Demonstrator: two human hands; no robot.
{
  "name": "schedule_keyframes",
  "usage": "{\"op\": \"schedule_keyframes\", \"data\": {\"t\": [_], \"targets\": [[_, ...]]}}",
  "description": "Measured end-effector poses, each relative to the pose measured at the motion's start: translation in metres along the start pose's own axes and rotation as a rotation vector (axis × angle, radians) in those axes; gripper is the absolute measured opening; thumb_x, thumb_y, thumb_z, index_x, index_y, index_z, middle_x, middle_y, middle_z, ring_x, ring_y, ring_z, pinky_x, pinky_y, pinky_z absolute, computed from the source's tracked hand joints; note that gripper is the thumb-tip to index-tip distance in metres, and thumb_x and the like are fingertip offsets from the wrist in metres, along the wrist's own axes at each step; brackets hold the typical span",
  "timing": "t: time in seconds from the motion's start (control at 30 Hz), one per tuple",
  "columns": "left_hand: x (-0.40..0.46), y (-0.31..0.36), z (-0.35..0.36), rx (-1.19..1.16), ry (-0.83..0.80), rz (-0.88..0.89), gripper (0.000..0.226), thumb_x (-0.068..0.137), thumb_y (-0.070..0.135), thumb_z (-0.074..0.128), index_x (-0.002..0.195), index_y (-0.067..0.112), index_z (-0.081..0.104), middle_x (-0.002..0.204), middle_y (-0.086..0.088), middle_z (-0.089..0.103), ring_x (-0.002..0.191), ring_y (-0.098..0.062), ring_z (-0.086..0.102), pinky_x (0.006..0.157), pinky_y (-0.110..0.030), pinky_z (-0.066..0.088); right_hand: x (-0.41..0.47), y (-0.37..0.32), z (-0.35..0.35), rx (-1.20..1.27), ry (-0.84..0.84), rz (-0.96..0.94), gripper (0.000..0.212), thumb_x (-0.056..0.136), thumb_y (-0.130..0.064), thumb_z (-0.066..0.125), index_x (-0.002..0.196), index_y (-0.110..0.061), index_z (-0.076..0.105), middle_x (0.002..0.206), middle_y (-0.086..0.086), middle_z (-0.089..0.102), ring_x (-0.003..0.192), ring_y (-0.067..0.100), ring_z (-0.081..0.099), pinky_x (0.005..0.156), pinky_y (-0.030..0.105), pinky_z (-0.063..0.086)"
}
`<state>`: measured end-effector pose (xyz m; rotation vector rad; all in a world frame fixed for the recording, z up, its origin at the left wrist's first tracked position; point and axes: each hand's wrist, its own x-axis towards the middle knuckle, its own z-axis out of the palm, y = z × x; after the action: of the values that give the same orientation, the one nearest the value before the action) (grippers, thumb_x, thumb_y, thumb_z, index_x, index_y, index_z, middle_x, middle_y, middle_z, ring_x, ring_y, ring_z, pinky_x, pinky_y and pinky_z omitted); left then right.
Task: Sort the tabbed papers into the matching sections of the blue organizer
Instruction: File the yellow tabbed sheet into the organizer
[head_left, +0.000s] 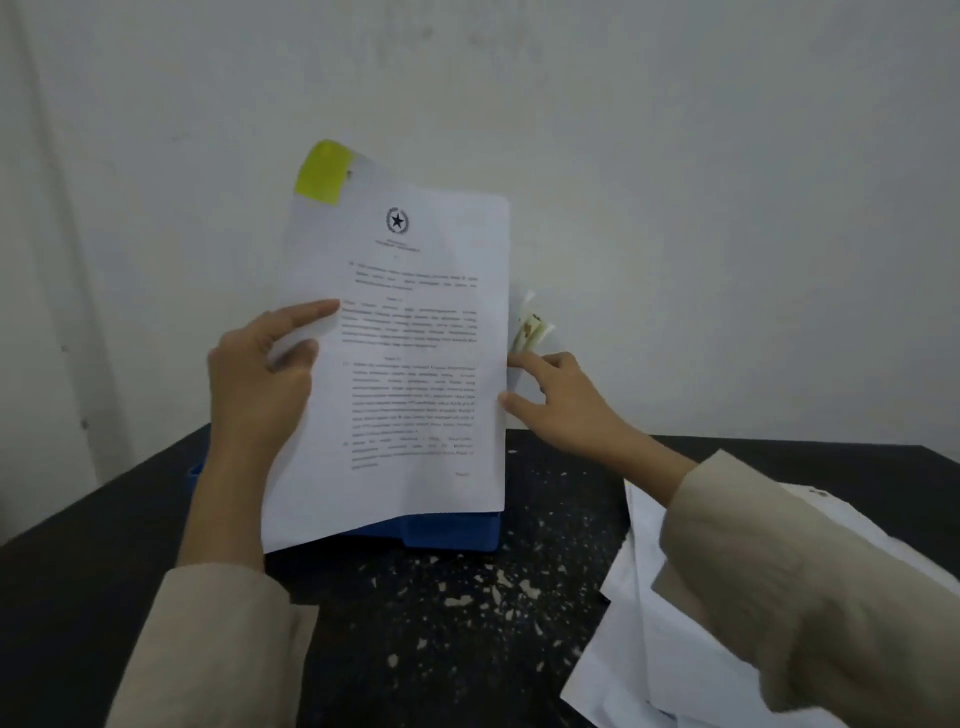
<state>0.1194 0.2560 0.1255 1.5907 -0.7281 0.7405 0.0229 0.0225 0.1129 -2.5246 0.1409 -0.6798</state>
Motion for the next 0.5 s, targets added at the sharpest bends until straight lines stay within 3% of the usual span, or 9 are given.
{"op": "schedule_keyframes", "data": {"t": [0.13, 0.33, 0.5], "targets": [[0.001, -0.002, -0.008, 0.042, 0.038, 0.004, 0.044, 0.088, -0.009, 0.050, 0.115, 0.023, 0.062, 0.116, 0.007, 0.060, 0.102, 0.008, 0.051, 0.091, 0.002, 0.033, 0.015, 0.001, 0.021, 0.043, -0.034, 0.044, 0.051, 0.097, -0.031, 0.048, 0.145, -0.031, 0.030, 0.144, 0.015, 0.025, 0.137, 0.026, 0.024, 0.104, 0.026, 0.028], [0.002, 0.007, 0.000, 0.047, 0.059, -0.008, 0.046, 0.088, -0.008, 0.047, 0.116, 0.026, 0.061, 0.116, 0.009, 0.059, 0.106, 0.002, 0.052, 0.092, 0.002, 0.033, 0.020, 0.002, 0.035, 0.081, 0.032, 0.046, 0.059, 0.097, -0.028, 0.048, 0.149, -0.018, 0.022, 0.146, 0.014, 0.031, 0.131, 0.028, 0.038, 0.105, 0.029, 0.030], [-0.001, 0.027, 0.022, 0.140, 0.063, 0.082, 0.044, 0.087, -0.009, 0.046, 0.120, 0.015, 0.064, 0.113, 0.012, 0.055, 0.104, 0.002, 0.050, 0.091, 0.005, 0.029, 0.017, 0.011, 0.031, 0.208, 0.098, 0.080, 0.058, 0.096, -0.025, 0.051, 0.148, -0.014, 0.027, 0.151, 0.006, 0.031, 0.131, 0.022, 0.040, 0.106, 0.028, 0.032]]}}
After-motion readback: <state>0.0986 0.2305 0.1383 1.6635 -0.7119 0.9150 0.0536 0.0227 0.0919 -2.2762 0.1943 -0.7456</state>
